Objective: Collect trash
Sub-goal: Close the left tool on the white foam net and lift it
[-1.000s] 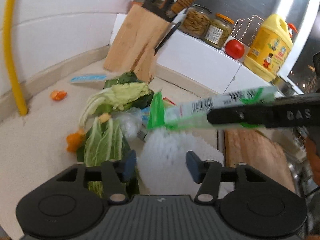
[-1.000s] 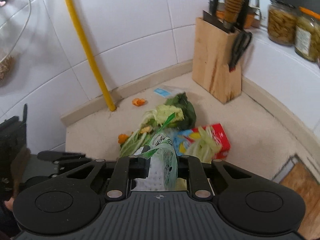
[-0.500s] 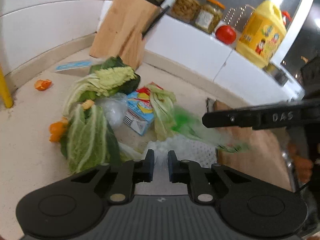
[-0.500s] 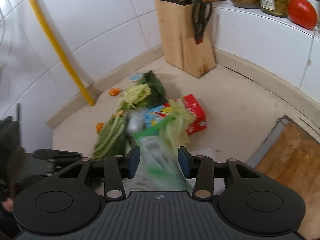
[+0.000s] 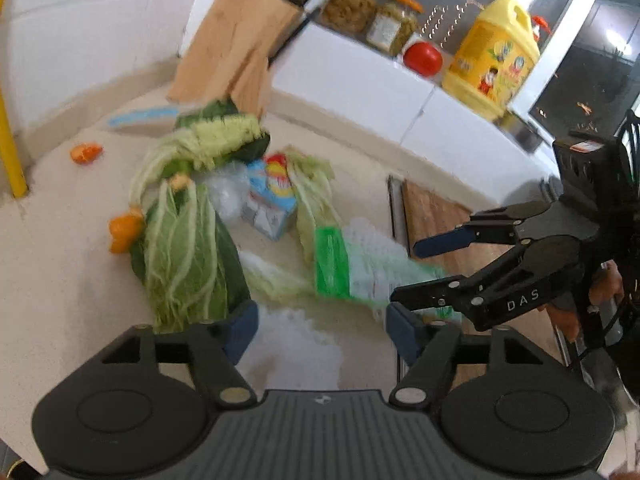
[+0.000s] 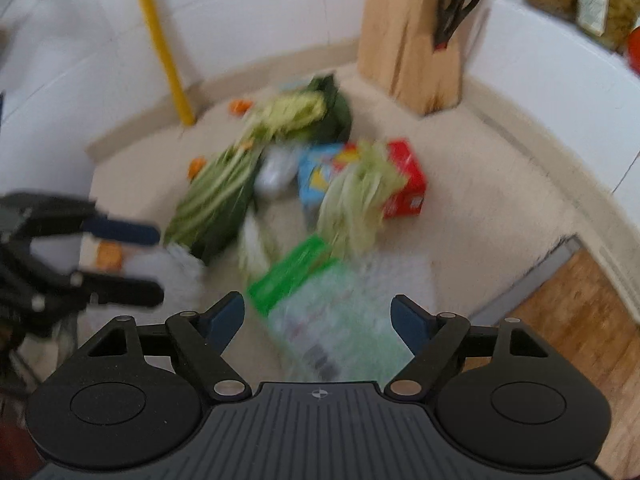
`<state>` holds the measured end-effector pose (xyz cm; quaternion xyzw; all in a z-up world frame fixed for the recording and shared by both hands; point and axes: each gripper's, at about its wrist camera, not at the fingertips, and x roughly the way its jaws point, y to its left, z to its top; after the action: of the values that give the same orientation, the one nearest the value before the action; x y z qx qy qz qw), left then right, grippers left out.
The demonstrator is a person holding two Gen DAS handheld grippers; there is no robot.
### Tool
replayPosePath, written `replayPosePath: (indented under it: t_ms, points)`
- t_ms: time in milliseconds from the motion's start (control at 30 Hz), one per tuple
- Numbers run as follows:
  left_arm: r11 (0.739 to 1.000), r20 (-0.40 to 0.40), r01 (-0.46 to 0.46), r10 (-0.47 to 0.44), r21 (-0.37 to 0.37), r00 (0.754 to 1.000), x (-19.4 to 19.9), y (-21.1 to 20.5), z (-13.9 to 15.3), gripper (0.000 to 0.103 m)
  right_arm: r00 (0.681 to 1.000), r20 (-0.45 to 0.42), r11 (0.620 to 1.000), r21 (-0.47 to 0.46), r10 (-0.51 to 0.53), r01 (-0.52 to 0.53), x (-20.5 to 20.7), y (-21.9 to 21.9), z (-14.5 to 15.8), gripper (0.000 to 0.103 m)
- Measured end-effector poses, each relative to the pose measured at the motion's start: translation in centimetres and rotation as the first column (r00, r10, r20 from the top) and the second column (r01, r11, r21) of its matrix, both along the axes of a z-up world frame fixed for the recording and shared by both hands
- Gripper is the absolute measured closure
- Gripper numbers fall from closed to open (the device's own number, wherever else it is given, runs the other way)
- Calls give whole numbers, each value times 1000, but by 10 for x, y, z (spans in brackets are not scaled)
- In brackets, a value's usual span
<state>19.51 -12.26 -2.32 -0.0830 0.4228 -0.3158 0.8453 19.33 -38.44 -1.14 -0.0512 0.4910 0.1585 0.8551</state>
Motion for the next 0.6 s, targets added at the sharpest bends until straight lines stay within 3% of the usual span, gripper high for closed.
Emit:
replayPosePath:
  t_ms: [100, 300, 333, 433, 500, 600]
  points:
    - [997, 19, -33, 32, 76, 999, -7, 1, -2, 37, 1000, -22, 999, -33, 20, -21, -10, 2, -8, 18]
    - [991, 37, -99, 96, 90, 995, -22, 35, 6, 37, 999, -41, 998, -62, 12, -14, -20, 4, -24, 21]
    - [989, 29, -111, 109, 95, 994, -21, 39, 4, 37, 999, -37, 998, -69, 7, -9, -21, 5, -25, 23]
    - [988, -3, -138, 139, 67, 990, -20, 52, -3, 38, 999, -38, 996, -90, -25, 21, -21, 4, -26, 45]
    - [986, -30, -146, 148, 77, 988, -20, 54, -11, 39, 998, -38, 996, -81, -46, 43, -20, 0, -24, 65]
    - [985, -48, -153, 157, 81, 986, -22, 56, -18, 38, 996, -53, 996, -43, -77, 75, -20, -5, -23, 62]
